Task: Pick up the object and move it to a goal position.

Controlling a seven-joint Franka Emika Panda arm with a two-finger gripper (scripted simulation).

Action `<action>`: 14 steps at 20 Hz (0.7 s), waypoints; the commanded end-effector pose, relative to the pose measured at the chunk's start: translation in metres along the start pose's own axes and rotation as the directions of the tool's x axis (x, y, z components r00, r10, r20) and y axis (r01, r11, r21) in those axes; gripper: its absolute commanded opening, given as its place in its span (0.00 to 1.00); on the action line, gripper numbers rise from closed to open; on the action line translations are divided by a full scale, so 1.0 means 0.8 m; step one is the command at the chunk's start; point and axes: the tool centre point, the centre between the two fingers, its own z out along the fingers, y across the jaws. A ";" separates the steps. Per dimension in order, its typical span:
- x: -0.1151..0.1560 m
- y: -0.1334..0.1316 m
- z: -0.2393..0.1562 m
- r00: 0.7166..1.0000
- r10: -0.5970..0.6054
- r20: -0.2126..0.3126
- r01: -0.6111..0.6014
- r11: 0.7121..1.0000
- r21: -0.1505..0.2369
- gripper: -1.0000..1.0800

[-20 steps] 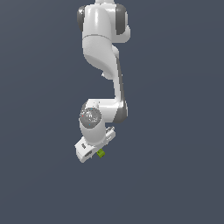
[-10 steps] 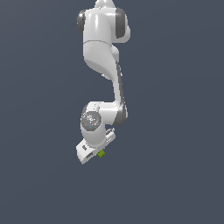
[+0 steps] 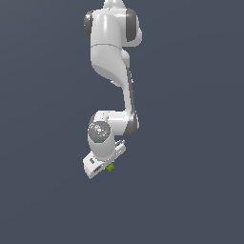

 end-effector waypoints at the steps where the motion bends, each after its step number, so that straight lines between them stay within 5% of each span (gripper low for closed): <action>1: 0.000 0.000 -0.002 1.000 0.000 0.000 0.000 1.000 -0.001 0.00; 14: -0.018 -0.014 -0.071 1.000 0.000 0.000 0.000 1.000 -0.001 0.00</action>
